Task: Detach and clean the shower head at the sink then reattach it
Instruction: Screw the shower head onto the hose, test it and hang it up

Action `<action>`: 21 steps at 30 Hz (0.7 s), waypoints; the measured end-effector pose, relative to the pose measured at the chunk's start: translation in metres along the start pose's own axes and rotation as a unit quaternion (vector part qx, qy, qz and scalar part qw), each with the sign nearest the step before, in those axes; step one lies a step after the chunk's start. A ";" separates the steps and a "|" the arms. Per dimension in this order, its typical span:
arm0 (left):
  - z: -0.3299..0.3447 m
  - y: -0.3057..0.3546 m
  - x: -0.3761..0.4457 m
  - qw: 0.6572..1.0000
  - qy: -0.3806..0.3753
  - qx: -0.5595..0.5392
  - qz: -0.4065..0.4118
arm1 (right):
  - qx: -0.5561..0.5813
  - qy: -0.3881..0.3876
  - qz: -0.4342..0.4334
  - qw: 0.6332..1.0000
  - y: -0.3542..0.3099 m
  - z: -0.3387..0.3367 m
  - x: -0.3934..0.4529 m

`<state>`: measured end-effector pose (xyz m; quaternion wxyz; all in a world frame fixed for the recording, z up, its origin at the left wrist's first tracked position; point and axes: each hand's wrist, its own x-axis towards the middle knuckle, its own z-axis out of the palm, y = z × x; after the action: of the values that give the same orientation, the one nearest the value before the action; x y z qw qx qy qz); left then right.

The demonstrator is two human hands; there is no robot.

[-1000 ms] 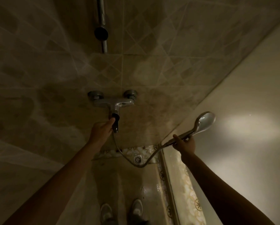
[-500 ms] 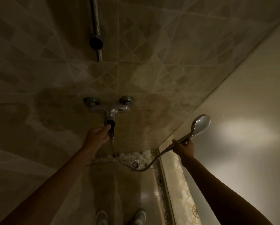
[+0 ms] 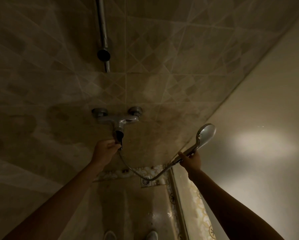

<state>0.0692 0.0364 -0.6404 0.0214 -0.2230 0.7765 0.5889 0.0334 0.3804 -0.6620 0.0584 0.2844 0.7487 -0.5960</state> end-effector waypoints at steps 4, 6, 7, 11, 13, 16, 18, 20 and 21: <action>-0.001 0.004 -0.004 1.000 -0.012 0.005 0.019 | -0.003 -0.003 -0.002 1.000 0.003 -0.001 -0.004; 0.000 0.004 -0.005 1.000 -0.010 0.017 0.023 | -0.001 -0.009 -0.006 1.000 0.005 -0.002 -0.006; 0.000 0.004 -0.005 1.000 -0.006 0.019 0.024 | -0.002 -0.011 -0.007 1.000 0.005 -0.003 -0.006; 0.003 0.004 -0.006 1.000 0.003 0.014 0.017 | -0.001 -0.017 -0.003 1.000 0.008 -0.004 -0.009; 0.004 0.005 -0.006 1.000 0.009 0.015 0.012 | 0.002 -0.018 -0.001 1.000 0.010 -0.005 -0.010; 0.004 0.005 -0.006 1.000 0.005 0.022 0.015 | 0.005 -0.026 -0.002 1.000 0.011 -0.006 -0.011; 0.004 0.004 -0.006 1.000 0.006 0.020 0.015 | 0.003 -0.030 0.001 1.000 0.013 -0.007 -0.012; 0.005 0.004 -0.006 1.000 0.011 0.018 0.016 | -0.002 -0.028 0.007 1.000 0.014 -0.008 -0.012; 0.006 0.004 -0.006 1.000 0.013 0.016 0.011 | -0.002 -0.026 0.009 1.000 0.015 -0.008 -0.013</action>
<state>0.0723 0.0446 -0.6369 0.0079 -0.2216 0.7882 0.5740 0.0529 0.3850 -0.6669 0.0836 0.2757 0.7455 -0.6010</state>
